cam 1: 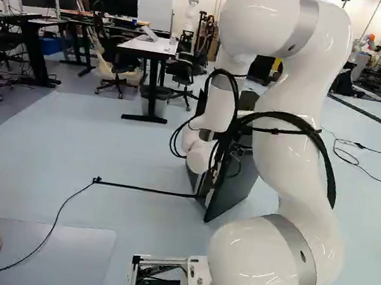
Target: Open the fridge door
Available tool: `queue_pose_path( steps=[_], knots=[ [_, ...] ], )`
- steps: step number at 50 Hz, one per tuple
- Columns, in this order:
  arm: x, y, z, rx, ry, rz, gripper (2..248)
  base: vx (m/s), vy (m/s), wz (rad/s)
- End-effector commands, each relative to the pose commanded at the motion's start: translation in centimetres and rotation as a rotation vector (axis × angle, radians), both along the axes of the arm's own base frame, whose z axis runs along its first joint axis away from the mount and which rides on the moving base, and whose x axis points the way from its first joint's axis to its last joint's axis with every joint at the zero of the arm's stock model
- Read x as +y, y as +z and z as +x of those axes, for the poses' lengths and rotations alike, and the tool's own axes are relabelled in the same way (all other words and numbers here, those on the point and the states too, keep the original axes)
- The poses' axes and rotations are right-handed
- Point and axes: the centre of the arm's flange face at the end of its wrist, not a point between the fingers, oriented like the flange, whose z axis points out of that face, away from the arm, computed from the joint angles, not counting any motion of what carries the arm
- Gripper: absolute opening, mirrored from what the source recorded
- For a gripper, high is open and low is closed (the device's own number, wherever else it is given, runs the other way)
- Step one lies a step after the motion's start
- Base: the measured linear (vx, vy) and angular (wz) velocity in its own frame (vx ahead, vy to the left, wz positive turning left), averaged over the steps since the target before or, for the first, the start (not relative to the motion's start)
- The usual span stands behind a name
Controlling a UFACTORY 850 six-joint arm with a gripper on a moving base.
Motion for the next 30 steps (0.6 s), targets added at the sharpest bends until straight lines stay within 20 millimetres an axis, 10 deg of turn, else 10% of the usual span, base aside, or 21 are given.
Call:
queue_pose_path(
  steps=[30],
  knots=[
    [-3.3,0.8,-5.2,0.023,-0.174,-0.042,247,0.000,0.000,0.000]
  ],
)
